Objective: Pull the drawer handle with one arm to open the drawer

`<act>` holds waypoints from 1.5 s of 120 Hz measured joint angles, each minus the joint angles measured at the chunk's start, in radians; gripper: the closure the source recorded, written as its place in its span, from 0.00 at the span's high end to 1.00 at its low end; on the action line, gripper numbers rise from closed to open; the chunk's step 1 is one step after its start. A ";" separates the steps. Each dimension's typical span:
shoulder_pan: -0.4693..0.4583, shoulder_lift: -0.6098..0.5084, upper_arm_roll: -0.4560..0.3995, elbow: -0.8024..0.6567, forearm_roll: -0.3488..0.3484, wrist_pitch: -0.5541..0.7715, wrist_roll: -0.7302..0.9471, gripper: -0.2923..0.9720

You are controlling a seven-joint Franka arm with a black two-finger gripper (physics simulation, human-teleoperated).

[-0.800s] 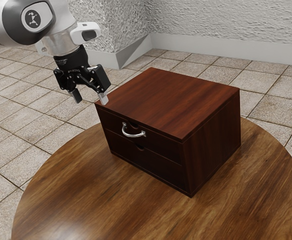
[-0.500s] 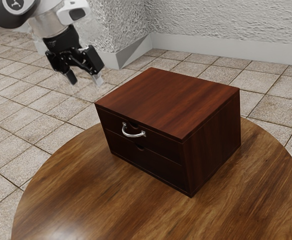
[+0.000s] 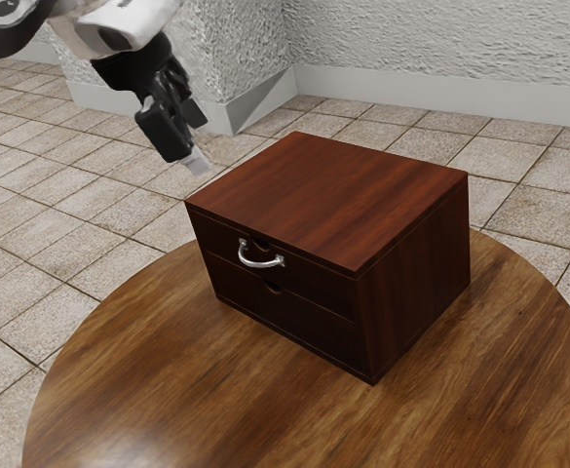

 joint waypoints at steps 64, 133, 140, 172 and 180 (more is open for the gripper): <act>0.057 -0.083 0.073 -0.478 -0.106 0.473 0.574 0.75; 0.039 -0.199 0.033 -0.739 -0.097 0.758 0.899 0.60; 0.031 -0.199 0.032 -0.754 -0.095 0.780 0.917 0.59; 0.019 -0.189 0.031 -0.781 -0.094 0.833 0.979 0.55; 0.019 -0.187 0.030 -0.788 -0.099 0.838 0.989 0.54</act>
